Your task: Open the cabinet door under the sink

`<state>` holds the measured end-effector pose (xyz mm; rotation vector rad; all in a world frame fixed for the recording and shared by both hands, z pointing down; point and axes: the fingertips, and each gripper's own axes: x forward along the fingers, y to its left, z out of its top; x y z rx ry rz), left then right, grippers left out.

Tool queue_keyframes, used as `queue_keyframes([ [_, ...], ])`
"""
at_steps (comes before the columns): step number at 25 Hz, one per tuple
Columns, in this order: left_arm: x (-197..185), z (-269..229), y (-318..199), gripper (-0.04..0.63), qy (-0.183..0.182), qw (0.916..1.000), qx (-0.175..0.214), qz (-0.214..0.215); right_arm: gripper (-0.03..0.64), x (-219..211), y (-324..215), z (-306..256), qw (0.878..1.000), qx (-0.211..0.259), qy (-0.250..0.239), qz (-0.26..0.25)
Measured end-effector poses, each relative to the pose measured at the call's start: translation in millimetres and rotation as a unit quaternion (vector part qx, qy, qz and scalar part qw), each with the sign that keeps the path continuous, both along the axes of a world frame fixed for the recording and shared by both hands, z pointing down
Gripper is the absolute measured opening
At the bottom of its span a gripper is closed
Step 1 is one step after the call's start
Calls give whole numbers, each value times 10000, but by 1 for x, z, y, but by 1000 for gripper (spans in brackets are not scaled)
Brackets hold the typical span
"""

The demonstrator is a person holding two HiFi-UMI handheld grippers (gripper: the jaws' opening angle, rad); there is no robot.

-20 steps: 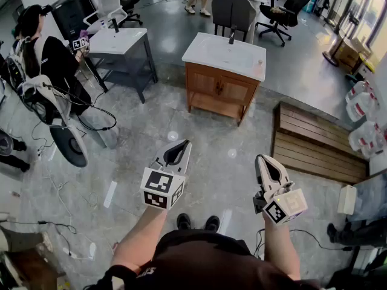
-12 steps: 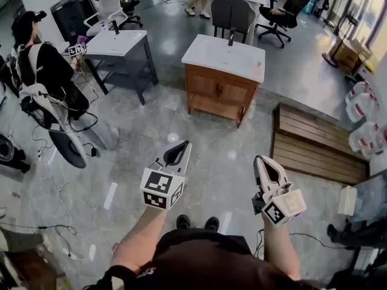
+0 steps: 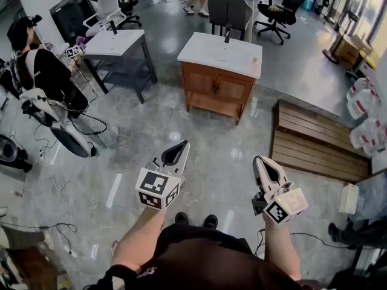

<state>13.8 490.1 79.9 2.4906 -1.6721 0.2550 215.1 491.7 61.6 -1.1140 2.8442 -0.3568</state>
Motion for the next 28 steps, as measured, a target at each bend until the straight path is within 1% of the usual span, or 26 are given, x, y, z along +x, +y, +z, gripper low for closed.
queue_keyframes([
  [3, 16, -4, 2, 15, 23, 10000, 69, 39, 14, 9, 3, 4, 9999, -67, -43, -99],
  [6, 29, -5, 6, 17, -41, 9998, 167, 49, 14, 19, 6, 8, 9998, -115, -76, -132],
  [10, 30, 1, 3, 17, -88, 9998, 131, -78, 14, 26, 1, 12, 9997, -157, -116, -147],
  [14, 25, 9, -17, 17, -45, 10000, 36, -19, 14, 20, -19, 19, 9995, -249, -82, -196],
  [18, 14, 22, -57, 17, 108, 9999, -80, 73, 14, 2, -54, 25, 9991, -313, -5, -299],
  [21, 2, 30, -97, 17, 188, 9996, -120, 187, 14, -12, -91, 30, 9991, -355, 55, -245],
  [25, -21, 30, -164, 17, 145, 9987, -93, 482, 14, -34, -157, 35, 9989, -460, 49, -47],
  [28, -46, 30, -213, 17, 97, 9978, -128, 648, 14, -67, -204, 36, 9984, -551, 72, -57],
])
